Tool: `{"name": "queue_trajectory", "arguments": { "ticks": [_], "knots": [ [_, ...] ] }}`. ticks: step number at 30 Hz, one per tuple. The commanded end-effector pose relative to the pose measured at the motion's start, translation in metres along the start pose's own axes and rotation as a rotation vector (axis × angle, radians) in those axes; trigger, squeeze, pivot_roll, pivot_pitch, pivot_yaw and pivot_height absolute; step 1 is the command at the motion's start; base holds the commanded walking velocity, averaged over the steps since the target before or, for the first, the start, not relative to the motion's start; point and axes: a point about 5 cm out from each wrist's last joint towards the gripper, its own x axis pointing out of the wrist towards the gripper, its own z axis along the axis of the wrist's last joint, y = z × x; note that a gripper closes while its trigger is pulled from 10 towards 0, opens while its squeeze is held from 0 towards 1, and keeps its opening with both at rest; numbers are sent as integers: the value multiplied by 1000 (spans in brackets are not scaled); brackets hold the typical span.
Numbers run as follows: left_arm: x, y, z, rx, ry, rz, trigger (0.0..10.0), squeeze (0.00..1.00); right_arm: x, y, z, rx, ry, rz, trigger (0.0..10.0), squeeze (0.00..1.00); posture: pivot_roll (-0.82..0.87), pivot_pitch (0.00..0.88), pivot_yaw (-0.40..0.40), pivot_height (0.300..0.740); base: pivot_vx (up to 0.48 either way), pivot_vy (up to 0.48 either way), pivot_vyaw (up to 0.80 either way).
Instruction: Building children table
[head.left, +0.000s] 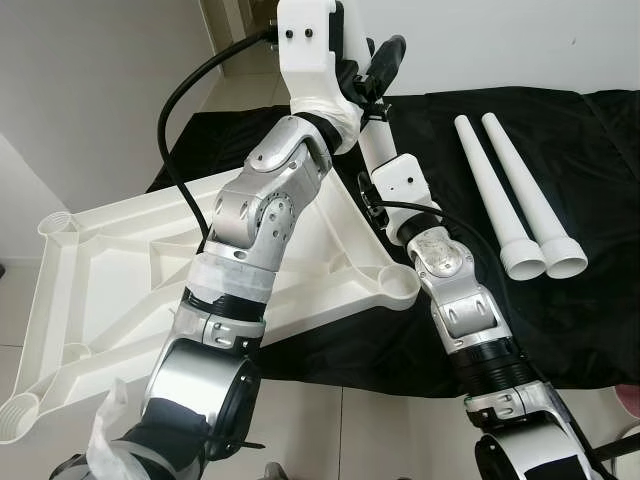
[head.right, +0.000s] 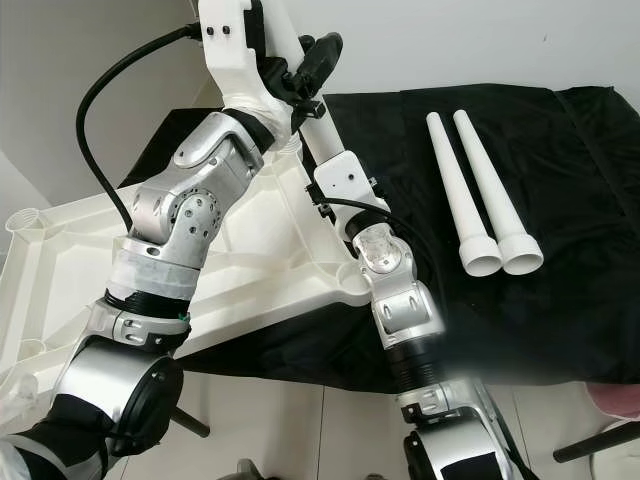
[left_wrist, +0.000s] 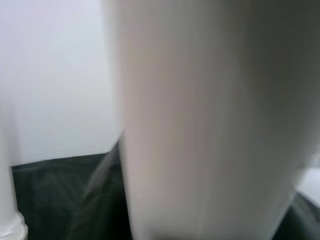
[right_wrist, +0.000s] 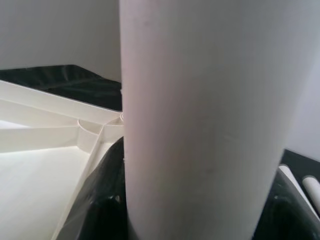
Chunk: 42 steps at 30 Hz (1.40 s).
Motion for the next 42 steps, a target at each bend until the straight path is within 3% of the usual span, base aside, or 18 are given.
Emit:
{"name": "queue_trajectory", "arguments": {
  "ticks": [1, 2, 10, 11, 17, 29, 32, 34, 35, 38, 42],
  "knots": [
    [-1, -5, 3, -8, -16, -45, 10000, 0, 0, -1, -6, 28, 41, -25, 10000, 0, -72, 41, 113, 740, 0, 0, 0],
    [-2, -5, 4, -31, -21, -53, 10000, 1000, 0, -4, -8, 40, 59, -56, 10000, 0, -72, 41, 113, 740, 0, 0, 0],
    [-5, -7, 7, -51, -29, -79, 10000, 1000, -2, -9, -12, 79, 86, -115, 10000, 0, -66, 48, 108, 740, 0, 0, 0],
    [-7, -9, 9, -39, -37, -100, 10000, 0, -3, -11, -13, 89, 90, -134, 10000, 0, -65, 50, 106, 740, 0, 0, 0],
    [-13, -12, 11, -39, -50, -136, 10000, 0, -4, -15, -12, 140, 83, -161, 10000, 0, -64, 46, 109, 740, 0, 0, 0],
    [-31, 5, -1, 31, 13, -72, 10000, 0, -11, -19, -1, 195, -7, -186, 10000, 0, -58, 45, 108, 740, 0, 0, 0],
    [-41, 11, -9, 63, 53, -51, 10000, 0, -16, -18, -1, 233, -25, -188, 10000, 0, -54, 39, 104, 740, 0, 0, 0],
    [-56, 17, -21, 97, 109, -33, 10000, 0, -27, -15, -7, 269, -15, -187, 10000, 0, -51, 37, 98, 740, 0, 0, 0],
    [-56, 17, -21, 97, 109, -33, 10000, 0, -27, -15, -7, 269, -15, -187, 10000, 0, -51, 37, 98, 740, 0, 0, 0],
    [-74, 22, -32, 156, 161, -17, 10000, 0, -37, -12, -13, 289, -8, -182, 10000, 0, -51, 38, 94, 740, 0, 0, 0],
    [-77, 22, -34, 166, 171, -9, 10000, 0, -39, -12, -13, 292, -9, -183, 10000, 0, -51, 38, 94, 740, 0, 0, 0]
  ]
}}
